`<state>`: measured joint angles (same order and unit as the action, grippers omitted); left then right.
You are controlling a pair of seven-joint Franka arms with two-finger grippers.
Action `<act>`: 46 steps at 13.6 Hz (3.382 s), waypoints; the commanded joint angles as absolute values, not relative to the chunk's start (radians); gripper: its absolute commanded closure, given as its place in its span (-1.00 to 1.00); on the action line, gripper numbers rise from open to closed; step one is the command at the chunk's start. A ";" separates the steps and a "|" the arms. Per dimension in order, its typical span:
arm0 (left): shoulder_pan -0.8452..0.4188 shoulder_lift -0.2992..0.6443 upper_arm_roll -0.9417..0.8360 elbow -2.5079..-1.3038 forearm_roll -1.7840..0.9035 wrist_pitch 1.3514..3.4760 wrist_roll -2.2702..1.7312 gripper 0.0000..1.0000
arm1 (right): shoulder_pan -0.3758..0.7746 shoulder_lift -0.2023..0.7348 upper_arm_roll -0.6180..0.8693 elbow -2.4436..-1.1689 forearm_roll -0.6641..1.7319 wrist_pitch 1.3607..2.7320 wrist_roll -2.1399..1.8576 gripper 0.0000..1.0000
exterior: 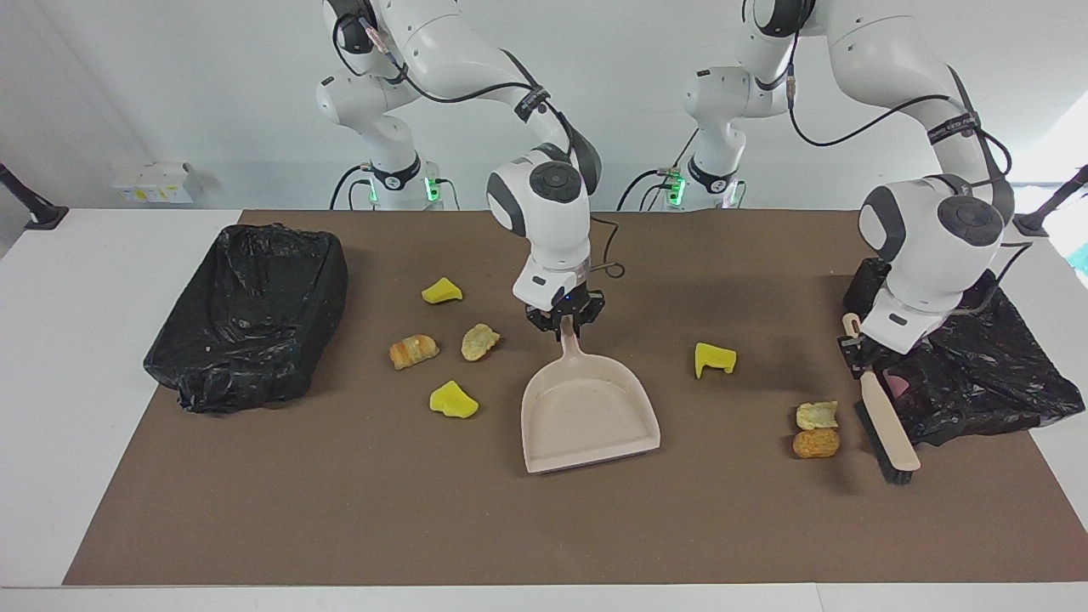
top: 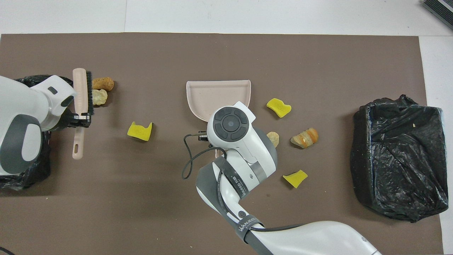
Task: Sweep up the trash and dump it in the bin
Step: 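Sweep the bread and sponge with the brush toward the dustpan, then sweep the scraps into the dustpan with the left gripper's brush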
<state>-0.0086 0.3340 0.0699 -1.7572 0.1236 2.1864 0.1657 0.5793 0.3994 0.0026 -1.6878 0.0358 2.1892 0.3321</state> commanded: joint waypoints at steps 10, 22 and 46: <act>-0.075 0.255 0.051 -1.950 0.137 2.146 0.483 1.00 | 0.466 0.357 0.011 -1.700 0.040 2.036 -0.525 1.00; -0.258 0.129 0.051 -2.080 0.056 2.069 0.302 1.00 | 0.427 0.417 0.006 -1.644 -0.017 2.033 -0.926 1.00; -0.615 0.109 0.044 -2.107 -0.380 2.266 -0.327 1.00 | 0.426 0.414 0.006 -1.672 -0.077 2.042 -1.088 1.00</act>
<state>-0.5631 0.0741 0.0266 -2.1760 -0.3342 2.2649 -0.3223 0.4350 0.4153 0.0000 -1.6710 -0.0599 2.0425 -1.0563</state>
